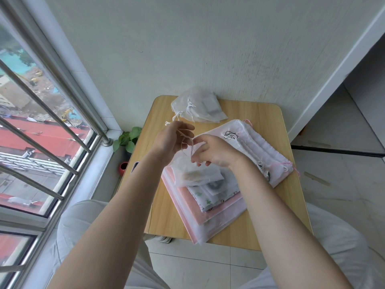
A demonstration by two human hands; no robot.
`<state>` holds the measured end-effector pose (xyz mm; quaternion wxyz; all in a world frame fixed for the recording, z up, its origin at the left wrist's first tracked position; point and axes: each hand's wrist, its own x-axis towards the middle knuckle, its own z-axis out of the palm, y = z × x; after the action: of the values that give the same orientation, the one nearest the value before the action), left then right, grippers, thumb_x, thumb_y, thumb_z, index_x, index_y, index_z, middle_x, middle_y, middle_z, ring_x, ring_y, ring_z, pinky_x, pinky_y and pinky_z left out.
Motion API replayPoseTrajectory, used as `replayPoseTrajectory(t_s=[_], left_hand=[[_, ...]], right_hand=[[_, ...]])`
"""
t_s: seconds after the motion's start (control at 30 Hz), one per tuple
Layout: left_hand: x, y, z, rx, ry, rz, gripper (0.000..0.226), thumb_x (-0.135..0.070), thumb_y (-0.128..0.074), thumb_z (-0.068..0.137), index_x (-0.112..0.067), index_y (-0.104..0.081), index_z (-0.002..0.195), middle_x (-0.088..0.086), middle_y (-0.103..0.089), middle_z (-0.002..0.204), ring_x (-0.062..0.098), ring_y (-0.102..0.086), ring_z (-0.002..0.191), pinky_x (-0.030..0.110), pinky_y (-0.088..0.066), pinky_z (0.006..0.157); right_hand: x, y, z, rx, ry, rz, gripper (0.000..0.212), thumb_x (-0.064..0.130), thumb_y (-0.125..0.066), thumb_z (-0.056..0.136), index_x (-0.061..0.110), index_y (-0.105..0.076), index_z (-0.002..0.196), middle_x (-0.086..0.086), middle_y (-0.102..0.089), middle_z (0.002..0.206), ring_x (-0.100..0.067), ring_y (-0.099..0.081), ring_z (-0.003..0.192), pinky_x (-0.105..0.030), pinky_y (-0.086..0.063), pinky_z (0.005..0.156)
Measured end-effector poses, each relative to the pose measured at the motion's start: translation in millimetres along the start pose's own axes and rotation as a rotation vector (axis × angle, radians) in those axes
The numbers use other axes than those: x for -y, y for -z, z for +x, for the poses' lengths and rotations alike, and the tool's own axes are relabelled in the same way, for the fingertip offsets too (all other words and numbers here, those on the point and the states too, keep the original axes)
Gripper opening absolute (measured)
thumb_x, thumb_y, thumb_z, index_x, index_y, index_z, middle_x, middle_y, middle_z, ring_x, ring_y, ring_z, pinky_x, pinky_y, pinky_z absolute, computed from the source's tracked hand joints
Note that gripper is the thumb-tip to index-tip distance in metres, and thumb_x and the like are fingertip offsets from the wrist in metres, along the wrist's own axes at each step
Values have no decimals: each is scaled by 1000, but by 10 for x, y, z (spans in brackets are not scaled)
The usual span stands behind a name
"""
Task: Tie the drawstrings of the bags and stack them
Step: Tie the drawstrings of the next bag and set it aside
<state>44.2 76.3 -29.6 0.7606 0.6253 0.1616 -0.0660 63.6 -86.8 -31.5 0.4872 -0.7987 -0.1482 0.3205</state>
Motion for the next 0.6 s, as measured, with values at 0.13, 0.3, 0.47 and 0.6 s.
replayPoseTrajectory(t_s=[0.13,0.3,0.47,0.6], left_hand=[[-49,-63,-49,101,-9,-39,38,-23,-32,100,-3,-63,93,12,-56,72,20,-48,55,30,-41,59],[-78,-95,-90,160,-2,-28,40,-25,-29,101,-2,-60,94,13,-46,64,18,-38,49,29,-41,55],[-54,-104,-102,146,27,-34,38,-26,-31,100,-4,-60,90,12,-43,61,19,-35,48,27,-34,52],[2,-71,-86,86,29,-54,37,-26,-30,101,-7,-58,86,8,-44,58,17,-30,44,27,-27,50]], right_hand=[[37,-111,128,-213,23,-122,41,13,-72,77,16,-49,110,-2,-71,73,-13,-64,61,-29,-47,61],[80,-142,115,-302,142,-207,40,18,-73,81,19,-47,112,-4,-68,74,-19,-69,62,-28,-51,61],[40,-151,172,-304,137,-410,12,25,-72,83,15,-65,86,-4,-67,83,-20,-59,71,-28,-44,63],[-40,-188,199,-436,204,-503,15,22,-70,86,11,-61,82,-3,-49,96,-20,-54,80,-31,-45,70]])
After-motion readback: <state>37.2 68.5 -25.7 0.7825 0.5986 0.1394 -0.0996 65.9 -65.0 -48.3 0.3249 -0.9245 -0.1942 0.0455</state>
